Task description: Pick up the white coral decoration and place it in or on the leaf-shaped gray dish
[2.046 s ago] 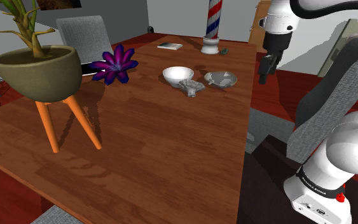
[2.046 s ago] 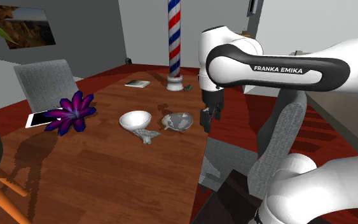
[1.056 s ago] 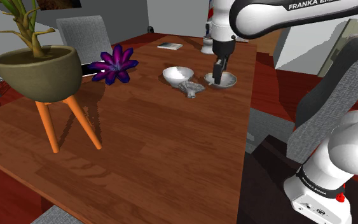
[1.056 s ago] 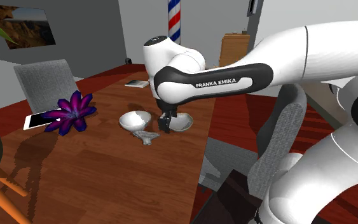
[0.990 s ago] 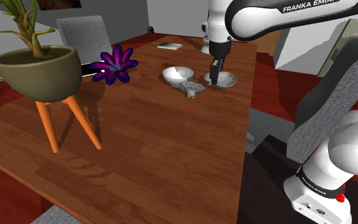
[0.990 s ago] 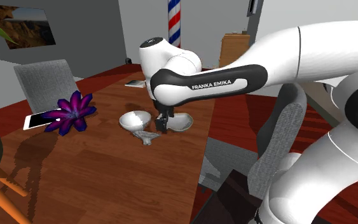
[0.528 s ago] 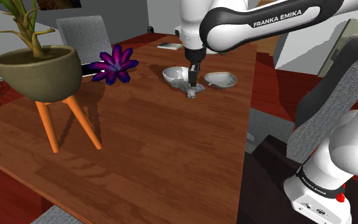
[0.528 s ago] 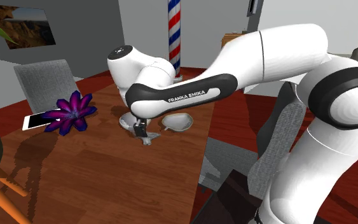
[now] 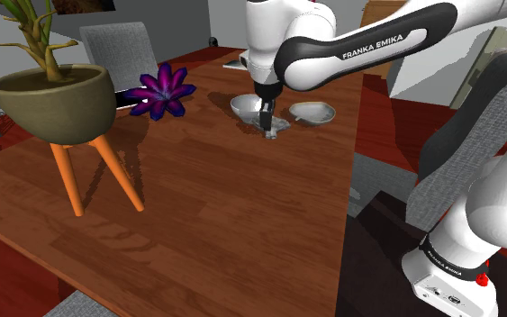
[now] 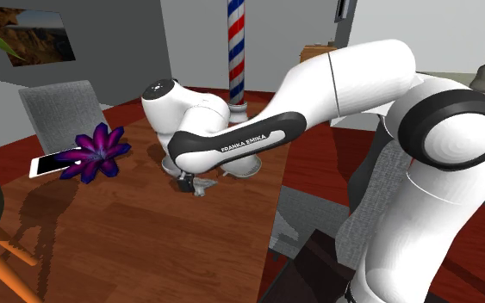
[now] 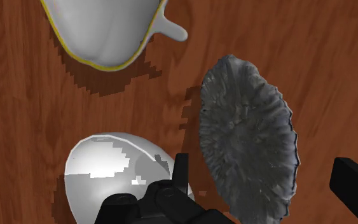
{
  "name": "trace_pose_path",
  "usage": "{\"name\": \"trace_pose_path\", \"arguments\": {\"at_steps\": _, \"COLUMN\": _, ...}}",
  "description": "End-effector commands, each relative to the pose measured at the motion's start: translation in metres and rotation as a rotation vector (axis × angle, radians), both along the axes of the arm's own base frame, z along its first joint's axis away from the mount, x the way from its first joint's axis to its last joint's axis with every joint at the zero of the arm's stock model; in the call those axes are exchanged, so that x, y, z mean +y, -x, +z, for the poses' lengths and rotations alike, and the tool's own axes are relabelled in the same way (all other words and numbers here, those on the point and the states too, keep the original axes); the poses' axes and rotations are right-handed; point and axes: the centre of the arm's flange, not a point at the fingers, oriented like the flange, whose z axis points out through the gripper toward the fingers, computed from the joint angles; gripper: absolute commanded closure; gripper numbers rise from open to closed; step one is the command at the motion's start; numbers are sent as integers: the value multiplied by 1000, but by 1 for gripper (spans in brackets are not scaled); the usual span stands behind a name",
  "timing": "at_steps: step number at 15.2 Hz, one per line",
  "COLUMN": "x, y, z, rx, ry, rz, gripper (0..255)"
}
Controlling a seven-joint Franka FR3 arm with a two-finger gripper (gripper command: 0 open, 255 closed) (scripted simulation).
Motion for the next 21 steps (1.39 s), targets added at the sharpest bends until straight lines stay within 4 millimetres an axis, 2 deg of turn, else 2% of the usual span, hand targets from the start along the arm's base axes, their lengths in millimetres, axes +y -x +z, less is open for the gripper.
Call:
{"name": "trace_pose_path", "arguments": {"at_steps": 1, "x": -2, "y": 0, "z": -7, "rx": -1, "ry": 0, "rz": 0, "gripper": 0}}
{"name": "trace_pose_path", "arguments": {"at_steps": 8, "x": -2, "y": 0, "z": -7, "rx": 0, "ry": 0, "rz": 0, "gripper": 0}}
{"name": "trace_pose_path", "arguments": {"at_steps": 9, "x": -2, "y": 0, "z": -7, "rx": 0, "ry": 0, "rz": 0, "gripper": 255}}
{"name": "trace_pose_path", "arguments": {"at_steps": 18, "x": -2, "y": 0, "z": -7, "rx": -1, "ry": 0, "rz": 0, "gripper": 255}}
{"name": "trace_pose_path", "arguments": {"at_steps": 21, "x": -2, "y": 0, "z": 9, "rx": -1, "ry": 0, "rz": 0, "gripper": 255}}
